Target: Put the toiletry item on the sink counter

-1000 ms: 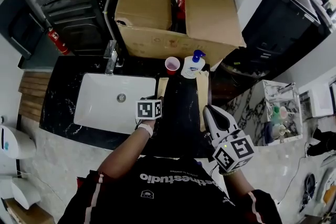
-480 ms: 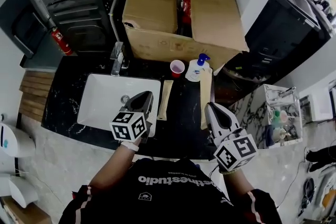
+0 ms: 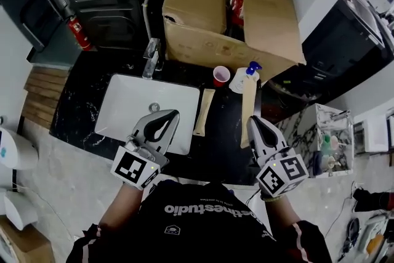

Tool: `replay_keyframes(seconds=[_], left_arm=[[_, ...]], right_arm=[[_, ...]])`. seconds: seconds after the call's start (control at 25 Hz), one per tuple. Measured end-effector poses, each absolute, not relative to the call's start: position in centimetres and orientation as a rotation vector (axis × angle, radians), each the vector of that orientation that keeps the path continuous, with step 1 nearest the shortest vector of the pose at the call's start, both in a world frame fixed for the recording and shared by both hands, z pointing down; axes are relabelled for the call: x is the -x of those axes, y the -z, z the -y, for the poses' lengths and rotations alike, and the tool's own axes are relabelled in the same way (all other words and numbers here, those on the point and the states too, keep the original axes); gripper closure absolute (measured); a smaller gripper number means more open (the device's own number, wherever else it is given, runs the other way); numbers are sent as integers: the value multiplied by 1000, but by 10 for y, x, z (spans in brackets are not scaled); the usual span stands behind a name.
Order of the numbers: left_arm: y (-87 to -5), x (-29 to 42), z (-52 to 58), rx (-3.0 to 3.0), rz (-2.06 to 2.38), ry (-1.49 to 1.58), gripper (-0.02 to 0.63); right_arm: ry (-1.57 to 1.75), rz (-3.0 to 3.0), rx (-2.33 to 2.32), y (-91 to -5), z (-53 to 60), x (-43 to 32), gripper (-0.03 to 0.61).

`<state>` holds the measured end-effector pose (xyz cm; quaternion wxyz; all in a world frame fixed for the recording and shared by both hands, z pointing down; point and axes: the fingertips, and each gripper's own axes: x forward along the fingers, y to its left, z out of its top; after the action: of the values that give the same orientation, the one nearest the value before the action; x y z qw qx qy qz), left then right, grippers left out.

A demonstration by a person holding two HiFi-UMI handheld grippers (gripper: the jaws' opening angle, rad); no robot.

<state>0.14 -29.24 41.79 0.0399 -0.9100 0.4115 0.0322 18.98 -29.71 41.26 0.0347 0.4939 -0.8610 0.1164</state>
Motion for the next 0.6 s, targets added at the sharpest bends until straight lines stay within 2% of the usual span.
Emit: replay_keyframes(seconds=[0.32,0.6], left_arm=[[-419,2,272,2798,-1264,-74,601],[-427,13,263,2793,-1291,-23,601]], right_arm=[[-608,2496,-1564,-487,330,-197,538],[-959,2201,-1671,-576,365,-203,537]])
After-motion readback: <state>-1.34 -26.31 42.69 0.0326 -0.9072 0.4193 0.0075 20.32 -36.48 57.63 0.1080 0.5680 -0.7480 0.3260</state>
